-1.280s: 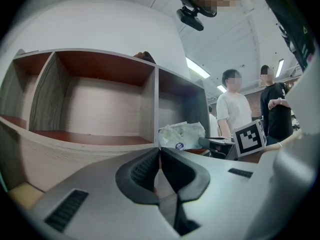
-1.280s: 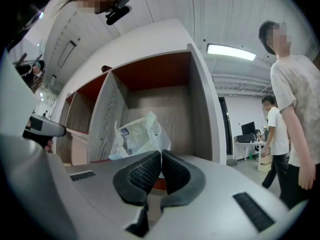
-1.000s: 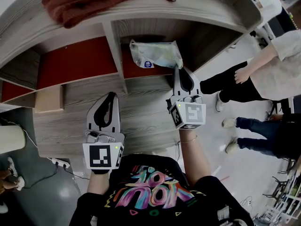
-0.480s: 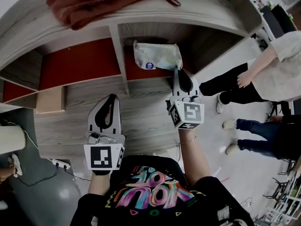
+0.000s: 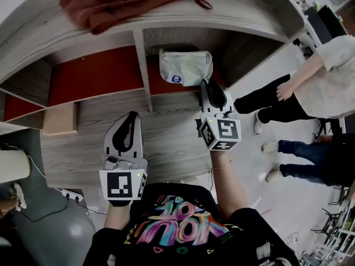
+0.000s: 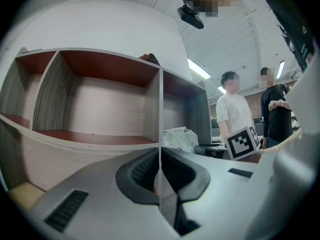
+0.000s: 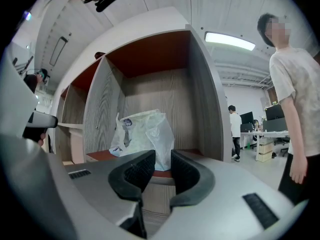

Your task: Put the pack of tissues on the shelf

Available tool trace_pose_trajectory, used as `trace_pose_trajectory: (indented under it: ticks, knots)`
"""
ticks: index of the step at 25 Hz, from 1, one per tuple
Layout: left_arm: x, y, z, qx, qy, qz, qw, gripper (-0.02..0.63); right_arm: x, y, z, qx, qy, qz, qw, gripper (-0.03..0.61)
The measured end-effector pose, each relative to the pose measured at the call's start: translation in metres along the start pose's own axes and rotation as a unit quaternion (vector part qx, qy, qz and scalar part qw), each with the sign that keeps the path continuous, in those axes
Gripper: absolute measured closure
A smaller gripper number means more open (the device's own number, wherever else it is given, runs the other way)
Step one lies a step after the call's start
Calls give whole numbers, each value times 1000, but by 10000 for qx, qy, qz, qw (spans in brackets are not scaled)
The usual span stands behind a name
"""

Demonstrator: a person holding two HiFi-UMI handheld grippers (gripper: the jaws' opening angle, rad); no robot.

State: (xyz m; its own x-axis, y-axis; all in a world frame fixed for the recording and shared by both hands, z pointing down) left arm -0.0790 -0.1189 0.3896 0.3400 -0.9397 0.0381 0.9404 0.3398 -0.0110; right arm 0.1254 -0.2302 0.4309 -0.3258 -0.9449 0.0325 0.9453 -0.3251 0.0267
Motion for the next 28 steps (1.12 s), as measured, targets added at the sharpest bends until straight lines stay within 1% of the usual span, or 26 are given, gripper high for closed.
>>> trace_pose_trajectory:
  ticks: [4,16,21,28]
  knots:
    - [-1,0,-4,7,30,6,10000,581,-2,0,-3,42,-7,-28,10000,462]
    - [-1,5,-8,45,132,69,9999,581,-15,-3,-6,6,1,-84,10000,448]
    - [-2,9,-12,61,188,82,9998,581,-23,-3,-10,-110,19,-80,9999,440]
    - [0,14,-19,100,281,92,9995,581,-33,-3,-29,-373,191,-172,9990,433]
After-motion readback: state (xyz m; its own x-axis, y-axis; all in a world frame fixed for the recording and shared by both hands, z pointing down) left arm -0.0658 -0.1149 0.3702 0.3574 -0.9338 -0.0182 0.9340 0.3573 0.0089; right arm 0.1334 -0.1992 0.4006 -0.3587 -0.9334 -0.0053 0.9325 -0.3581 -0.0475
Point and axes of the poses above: the fingertips, and each gripper's own axes: x forward along the fingers, y to its right, z out of its underside, the point moved 2 cm from there along -x, backward along the fingers, and after that the axes turned 1 degree about y, right-handed, at the moved point
